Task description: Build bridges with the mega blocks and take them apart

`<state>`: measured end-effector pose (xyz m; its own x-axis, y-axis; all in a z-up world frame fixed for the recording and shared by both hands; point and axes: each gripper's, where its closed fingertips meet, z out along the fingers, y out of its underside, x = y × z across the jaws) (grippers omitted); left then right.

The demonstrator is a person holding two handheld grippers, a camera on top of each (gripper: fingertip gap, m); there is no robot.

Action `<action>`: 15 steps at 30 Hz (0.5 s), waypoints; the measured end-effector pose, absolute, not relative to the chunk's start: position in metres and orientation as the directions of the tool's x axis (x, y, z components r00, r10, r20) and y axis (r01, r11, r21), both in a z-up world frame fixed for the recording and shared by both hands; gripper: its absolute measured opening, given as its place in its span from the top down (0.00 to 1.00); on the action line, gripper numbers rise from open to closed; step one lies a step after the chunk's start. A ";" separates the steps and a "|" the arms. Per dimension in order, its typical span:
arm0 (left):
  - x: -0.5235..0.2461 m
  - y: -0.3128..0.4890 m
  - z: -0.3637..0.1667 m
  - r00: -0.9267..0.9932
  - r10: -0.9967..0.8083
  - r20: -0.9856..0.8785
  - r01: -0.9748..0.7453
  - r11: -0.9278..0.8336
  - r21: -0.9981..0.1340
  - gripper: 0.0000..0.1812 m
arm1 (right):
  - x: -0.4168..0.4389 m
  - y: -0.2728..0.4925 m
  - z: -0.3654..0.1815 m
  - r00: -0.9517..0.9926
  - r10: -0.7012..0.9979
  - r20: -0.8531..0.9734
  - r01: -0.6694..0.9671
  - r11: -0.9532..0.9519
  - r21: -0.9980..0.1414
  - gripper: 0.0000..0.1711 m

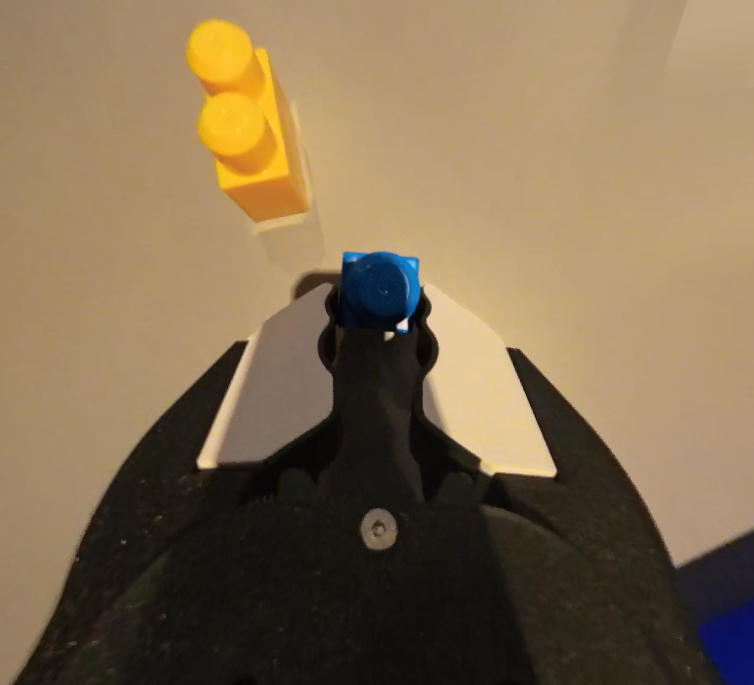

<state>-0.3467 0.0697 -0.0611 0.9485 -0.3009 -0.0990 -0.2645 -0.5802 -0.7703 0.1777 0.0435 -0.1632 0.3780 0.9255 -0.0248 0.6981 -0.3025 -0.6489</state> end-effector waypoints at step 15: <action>-0.432 0.109 -0.124 0.963 -0.088 -0.255 -0.205 -0.854 -0.479 0.71 | 0.179 0.044 -0.173 0.343 0.939 0.011 0.730 -0.260 -0.632 0.71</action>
